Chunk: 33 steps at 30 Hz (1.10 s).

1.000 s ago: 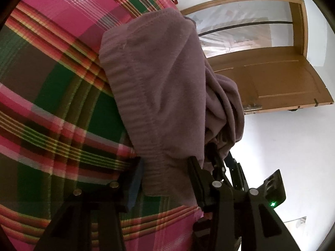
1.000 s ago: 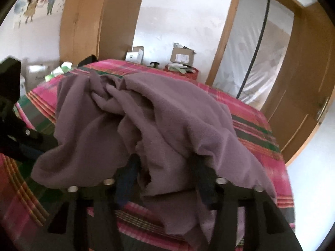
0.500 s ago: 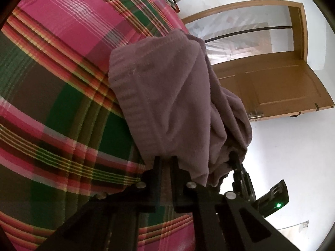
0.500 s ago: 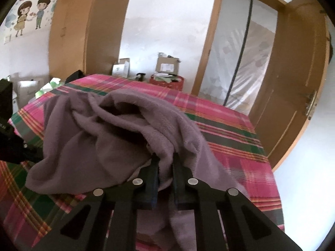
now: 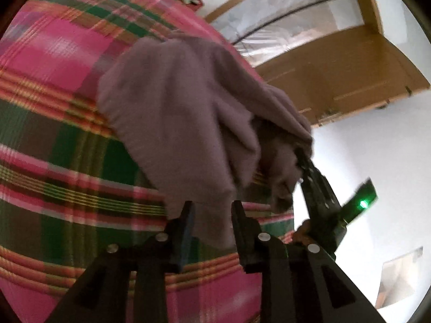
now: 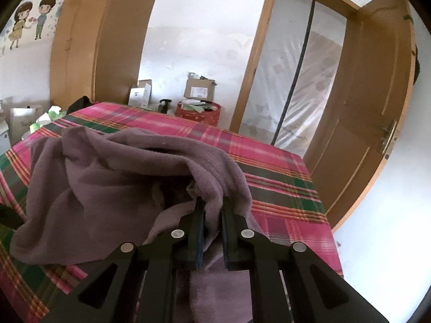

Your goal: Fold clothes

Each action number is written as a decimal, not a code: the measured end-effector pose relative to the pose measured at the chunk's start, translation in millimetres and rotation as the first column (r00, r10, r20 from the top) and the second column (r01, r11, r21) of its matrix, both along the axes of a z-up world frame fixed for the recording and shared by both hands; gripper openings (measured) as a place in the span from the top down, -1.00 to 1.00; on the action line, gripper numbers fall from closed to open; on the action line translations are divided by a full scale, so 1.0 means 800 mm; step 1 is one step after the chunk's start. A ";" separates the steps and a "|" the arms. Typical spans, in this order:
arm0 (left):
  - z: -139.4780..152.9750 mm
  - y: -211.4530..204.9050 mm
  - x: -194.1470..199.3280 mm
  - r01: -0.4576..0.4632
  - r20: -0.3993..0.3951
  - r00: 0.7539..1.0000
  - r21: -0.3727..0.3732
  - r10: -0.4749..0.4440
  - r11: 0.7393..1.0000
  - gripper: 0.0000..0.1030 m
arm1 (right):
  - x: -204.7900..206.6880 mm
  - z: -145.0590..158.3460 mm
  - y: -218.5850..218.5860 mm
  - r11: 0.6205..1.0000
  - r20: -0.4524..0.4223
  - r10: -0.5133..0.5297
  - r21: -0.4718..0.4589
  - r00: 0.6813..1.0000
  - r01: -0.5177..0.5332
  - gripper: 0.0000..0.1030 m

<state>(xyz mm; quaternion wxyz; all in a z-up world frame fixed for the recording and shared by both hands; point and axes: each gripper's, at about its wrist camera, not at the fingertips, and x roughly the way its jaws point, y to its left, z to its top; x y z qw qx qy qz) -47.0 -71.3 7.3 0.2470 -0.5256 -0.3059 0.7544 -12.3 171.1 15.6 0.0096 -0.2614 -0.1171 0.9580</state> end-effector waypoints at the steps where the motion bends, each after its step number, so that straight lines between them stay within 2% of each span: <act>1: 0.007 0.003 0.002 0.009 -0.014 1.000 -0.010 -0.009 1.000 0.38 | -0.001 0.000 0.002 1.000 0.000 -0.003 0.002 1.000 0.003 0.79; 5: 0.018 0.006 0.003 0.020 -0.040 0.999 -0.068 -0.022 0.998 0.28 | -0.006 0.000 0.013 1.000 -0.003 -0.020 0.002 1.000 0.020 0.79; 9: 0.004 0.003 -0.011 0.005 -0.004 1.000 -0.172 -0.006 0.985 0.28 | -0.010 0.000 0.025 1.000 -0.003 -0.028 0.004 1.000 0.028 0.79; 12: 0.001 0.012 -0.010 0.060 -0.022 0.997 -0.234 -0.067 0.970 0.28 | -0.013 -0.001 0.029 0.999 -0.003 -0.029 0.014 1.000 0.029 0.79; 16: -0.010 0.013 -0.017 0.052 0.009 0.999 -0.231 -0.051 0.972 0.28 | -0.019 -0.001 0.038 0.999 -0.003 -0.043 0.022 0.999 0.043 0.80; 33: -0.027 -0.022 -0.016 0.050 0.022 0.999 -0.226 -0.046 0.973 0.28 | -0.030 -0.008 0.077 0.992 0.009 -0.121 0.033 0.993 0.121 0.80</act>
